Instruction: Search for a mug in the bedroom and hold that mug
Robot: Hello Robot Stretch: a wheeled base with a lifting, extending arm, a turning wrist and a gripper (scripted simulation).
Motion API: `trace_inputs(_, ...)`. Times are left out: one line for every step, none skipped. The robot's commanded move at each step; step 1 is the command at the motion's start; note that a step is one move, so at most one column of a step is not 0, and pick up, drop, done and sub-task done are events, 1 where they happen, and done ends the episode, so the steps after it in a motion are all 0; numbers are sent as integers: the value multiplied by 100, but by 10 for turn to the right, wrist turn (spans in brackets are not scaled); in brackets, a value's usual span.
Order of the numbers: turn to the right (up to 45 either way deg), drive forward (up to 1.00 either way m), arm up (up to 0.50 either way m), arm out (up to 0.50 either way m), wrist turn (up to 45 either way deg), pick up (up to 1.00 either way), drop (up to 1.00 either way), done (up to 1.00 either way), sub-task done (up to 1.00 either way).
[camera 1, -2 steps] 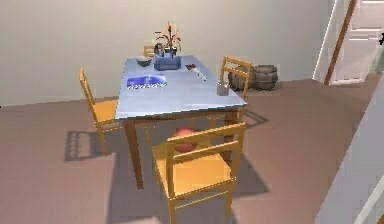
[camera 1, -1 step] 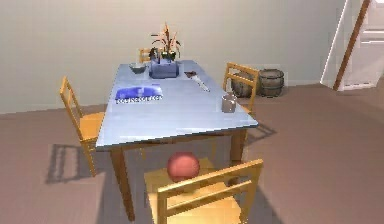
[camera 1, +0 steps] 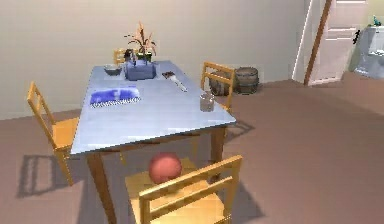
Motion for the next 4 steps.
trace_inputs(0,25,0,0,0,0,0,0,0)
trace_inputs(450,0,0,0,0,0,0,0,0)
trace_inputs(120,0,0,0,0,0,0,0,0)
trace_inputs(0,45,0,0,0,0,0,0,0)
